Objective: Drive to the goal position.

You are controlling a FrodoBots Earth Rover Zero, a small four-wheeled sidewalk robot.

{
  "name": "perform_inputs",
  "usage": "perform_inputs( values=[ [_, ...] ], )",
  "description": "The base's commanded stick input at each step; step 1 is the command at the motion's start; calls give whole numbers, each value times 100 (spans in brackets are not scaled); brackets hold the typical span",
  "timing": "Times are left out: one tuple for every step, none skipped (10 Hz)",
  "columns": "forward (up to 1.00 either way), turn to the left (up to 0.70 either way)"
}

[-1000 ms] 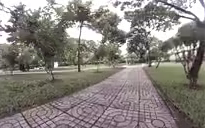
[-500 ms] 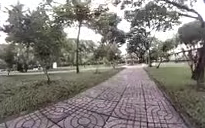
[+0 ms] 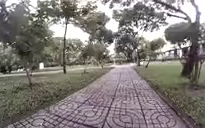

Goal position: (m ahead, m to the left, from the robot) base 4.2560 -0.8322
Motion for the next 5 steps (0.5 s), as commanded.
perform_inputs(
  values=[
    [50,-27],
    [50,-27],
    [50,-27],
    [50,-27],
    [50,-27]
  ],
)
